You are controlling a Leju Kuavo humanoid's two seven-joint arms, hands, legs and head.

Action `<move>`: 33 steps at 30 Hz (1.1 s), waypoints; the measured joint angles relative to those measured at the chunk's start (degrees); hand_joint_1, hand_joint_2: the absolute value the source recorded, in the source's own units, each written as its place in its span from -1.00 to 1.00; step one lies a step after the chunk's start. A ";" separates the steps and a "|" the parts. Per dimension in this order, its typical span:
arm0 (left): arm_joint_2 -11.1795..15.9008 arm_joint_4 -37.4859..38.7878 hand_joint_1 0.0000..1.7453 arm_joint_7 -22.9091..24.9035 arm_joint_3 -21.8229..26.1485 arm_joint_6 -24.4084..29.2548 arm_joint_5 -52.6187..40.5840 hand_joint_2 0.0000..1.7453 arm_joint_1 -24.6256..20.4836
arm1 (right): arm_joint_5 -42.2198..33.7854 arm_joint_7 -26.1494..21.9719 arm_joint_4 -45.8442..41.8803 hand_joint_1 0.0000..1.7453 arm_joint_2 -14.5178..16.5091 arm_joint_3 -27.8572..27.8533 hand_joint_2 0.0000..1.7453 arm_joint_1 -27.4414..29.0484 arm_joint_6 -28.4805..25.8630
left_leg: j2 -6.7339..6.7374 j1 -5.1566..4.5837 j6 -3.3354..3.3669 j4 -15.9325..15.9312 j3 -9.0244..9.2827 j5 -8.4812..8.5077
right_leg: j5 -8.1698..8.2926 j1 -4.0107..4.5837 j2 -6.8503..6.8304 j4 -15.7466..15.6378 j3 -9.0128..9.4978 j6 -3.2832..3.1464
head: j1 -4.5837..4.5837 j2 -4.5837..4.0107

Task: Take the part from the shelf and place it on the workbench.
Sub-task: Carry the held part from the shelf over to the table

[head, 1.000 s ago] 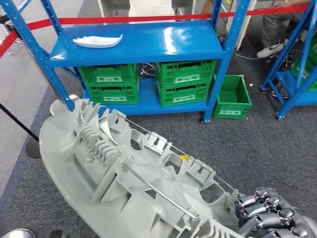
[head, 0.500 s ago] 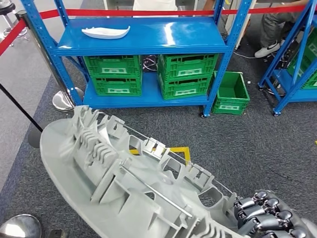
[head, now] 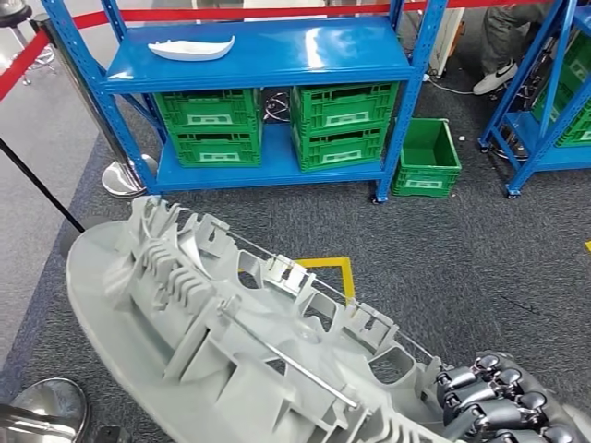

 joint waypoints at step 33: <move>-0.47 0.00 -1.00 0.13 -0.09 0.11 -3.78 -1.00 -0.08 | 1.07 -0.31 -0.31 1.00 -0.63 1.26 1.00 -0.07 -2.17 | -0.01 0.16 -0.86 7.88 -2.56 -6.22 | 0.55 0.52 0.28 -0.73 0.00 -0.91 | -0.06 0.00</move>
